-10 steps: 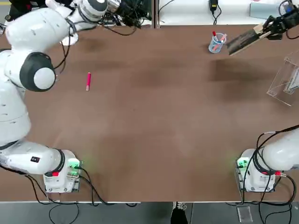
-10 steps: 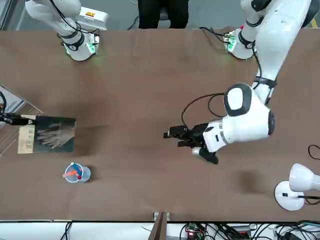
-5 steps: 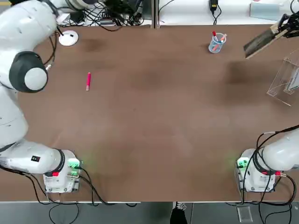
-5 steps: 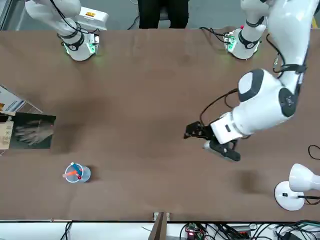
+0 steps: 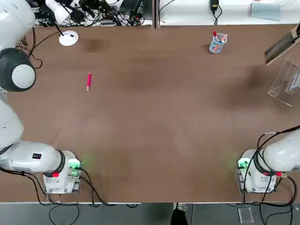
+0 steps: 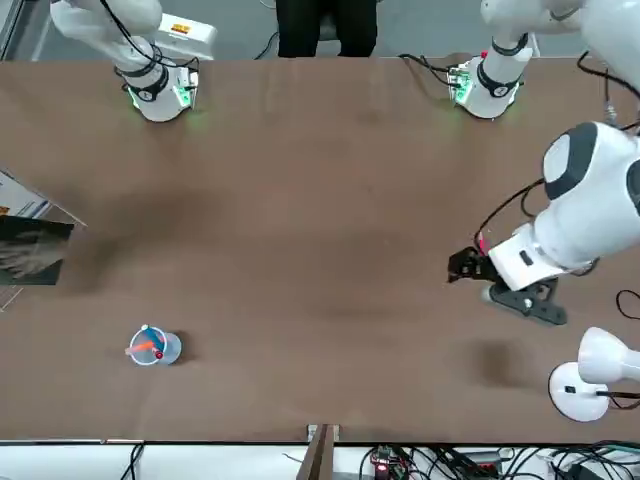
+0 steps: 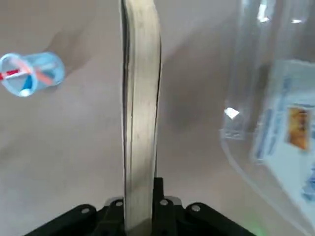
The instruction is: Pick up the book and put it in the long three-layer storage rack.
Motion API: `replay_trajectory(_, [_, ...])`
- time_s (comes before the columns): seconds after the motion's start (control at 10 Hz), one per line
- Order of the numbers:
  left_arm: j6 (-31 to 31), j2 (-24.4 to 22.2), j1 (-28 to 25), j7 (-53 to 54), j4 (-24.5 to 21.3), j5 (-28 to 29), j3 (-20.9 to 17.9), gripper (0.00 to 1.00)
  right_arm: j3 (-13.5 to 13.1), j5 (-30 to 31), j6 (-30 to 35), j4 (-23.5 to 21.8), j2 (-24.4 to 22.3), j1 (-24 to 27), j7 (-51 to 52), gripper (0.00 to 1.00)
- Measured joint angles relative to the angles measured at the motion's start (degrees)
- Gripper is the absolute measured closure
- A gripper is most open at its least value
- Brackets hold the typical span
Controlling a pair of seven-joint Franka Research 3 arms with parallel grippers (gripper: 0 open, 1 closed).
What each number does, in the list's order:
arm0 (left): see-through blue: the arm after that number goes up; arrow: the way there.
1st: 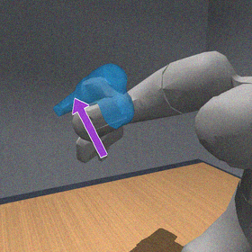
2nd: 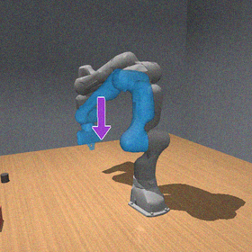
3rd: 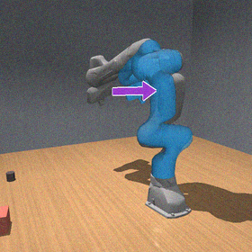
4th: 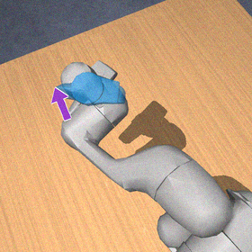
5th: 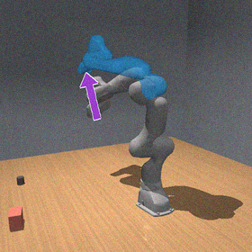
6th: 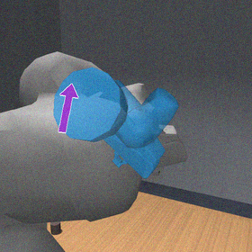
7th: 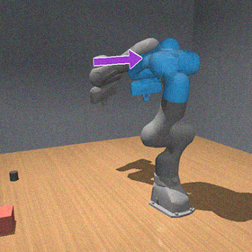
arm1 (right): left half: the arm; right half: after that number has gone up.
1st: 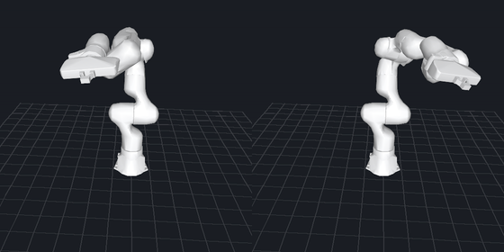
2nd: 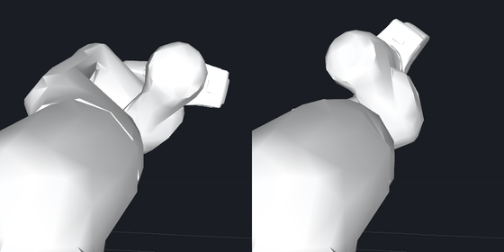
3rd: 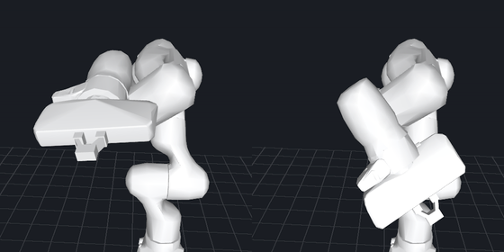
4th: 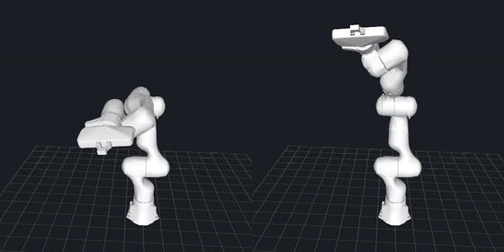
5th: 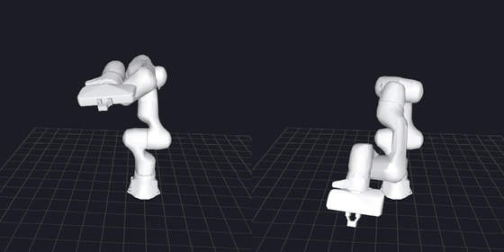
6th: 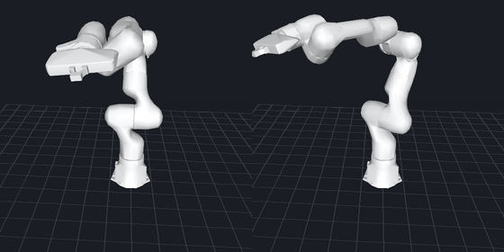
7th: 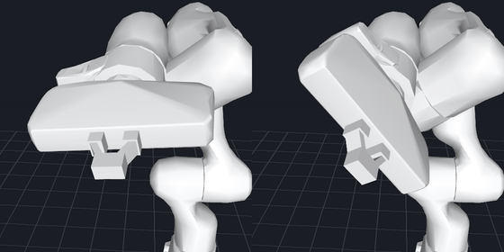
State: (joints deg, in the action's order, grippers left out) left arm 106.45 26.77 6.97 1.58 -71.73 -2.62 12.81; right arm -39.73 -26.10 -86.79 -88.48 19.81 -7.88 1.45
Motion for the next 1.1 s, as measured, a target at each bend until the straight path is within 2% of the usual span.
replay_trajectory(0.3, [-4.1,-2.2,-1.2,-0.1,-0.1,2.0,-0.1,0.00,-1.8,1.7,-0.4,0.4,0.7,0.6,0.0,0.85])
replay_trajectory(0.8, [-4.5,-2.8,-5.6,0.9,-0.3,2.7,-0.2,0.00,-2.4,4.6,-0.9,0.6,1.9,0.6,-1.9,0.85])
replay_trajectory(1.1, [-4.7,-3.9,-5.5,5.9,-0.3,8.6,-2.0,0.00,-4.1,5.1,-1.8,0.6,3.7,0.6,-2.0,0.85])
